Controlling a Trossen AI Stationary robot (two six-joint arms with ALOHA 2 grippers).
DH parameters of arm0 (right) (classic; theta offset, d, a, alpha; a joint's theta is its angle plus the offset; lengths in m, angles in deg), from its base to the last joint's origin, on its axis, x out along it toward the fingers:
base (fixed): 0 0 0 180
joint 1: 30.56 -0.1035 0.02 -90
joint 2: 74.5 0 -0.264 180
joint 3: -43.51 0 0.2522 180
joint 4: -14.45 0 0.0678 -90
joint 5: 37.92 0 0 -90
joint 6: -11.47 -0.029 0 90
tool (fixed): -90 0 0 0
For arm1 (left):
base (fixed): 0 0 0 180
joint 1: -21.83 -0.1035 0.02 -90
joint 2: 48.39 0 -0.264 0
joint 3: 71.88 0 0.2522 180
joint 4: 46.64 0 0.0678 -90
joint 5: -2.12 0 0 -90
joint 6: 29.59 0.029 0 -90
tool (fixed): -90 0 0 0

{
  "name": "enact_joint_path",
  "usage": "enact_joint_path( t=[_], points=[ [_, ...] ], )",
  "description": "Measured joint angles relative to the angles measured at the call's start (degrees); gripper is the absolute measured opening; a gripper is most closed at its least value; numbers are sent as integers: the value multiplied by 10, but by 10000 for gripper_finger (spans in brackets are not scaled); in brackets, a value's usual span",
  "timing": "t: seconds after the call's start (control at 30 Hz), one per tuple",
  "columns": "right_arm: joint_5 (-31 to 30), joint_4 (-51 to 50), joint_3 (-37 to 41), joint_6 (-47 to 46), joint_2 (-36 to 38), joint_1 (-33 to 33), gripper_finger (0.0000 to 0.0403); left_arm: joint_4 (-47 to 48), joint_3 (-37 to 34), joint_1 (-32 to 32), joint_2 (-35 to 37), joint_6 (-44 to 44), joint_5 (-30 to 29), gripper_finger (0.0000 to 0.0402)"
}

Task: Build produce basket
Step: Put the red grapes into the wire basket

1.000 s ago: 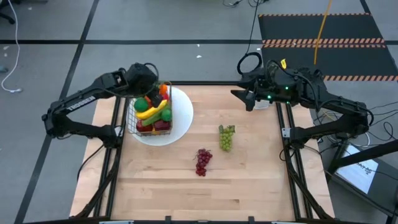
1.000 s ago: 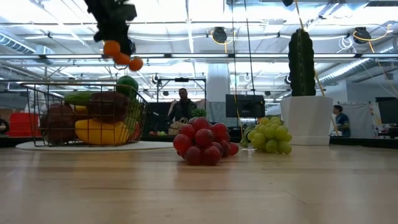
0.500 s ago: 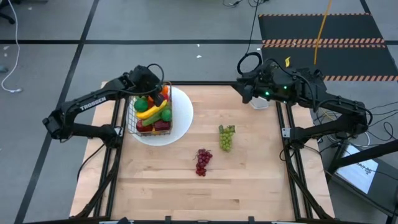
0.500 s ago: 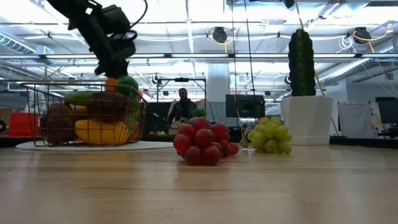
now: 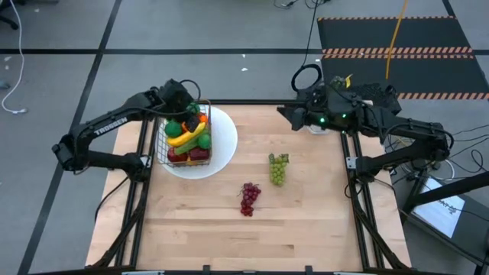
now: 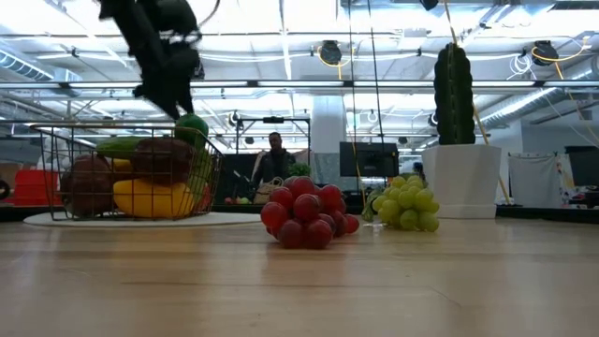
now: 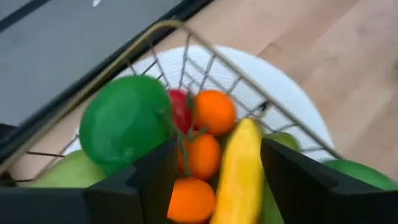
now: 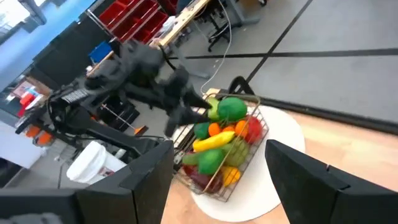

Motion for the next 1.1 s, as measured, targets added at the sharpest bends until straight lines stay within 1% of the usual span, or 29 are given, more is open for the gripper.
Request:
enact_joint_path(
  t=[0.07,0.17,0.27,0.37,0.53,0.7,0.83,0.93,1.1],
  points=[
    [-13,0,0,-14,-8,-20,249,37,42,10,4,7,-1,233],
    [-14,-1,0,-21,-23,-47,250,66,103,28,13,7,-15,222],
    [-12,-7,0,-20,-43,-67,250,77,146,42,21,-22,-22,207],
    [-12,-28,0,-20,-59,-85,249,78,171,58,37,-63,-18,192],
    [-11,-80,0,-20,-78,-107,249,75,174,98,69,-115,12,167],
    [16,-132,0,-35,-84,-110,248,73,174,161,91,-151,14,146],
    [19,-154,0,-19,-84,-105,248,73,174,218,97,-172,13,135],
    [45,-158,0,21,-84,-98,248,66,173,265,93,-192,2,132],
    [122,-169,0,90,-90,-74,248,63,173,353,77,-243,-64,131]
  ],
)
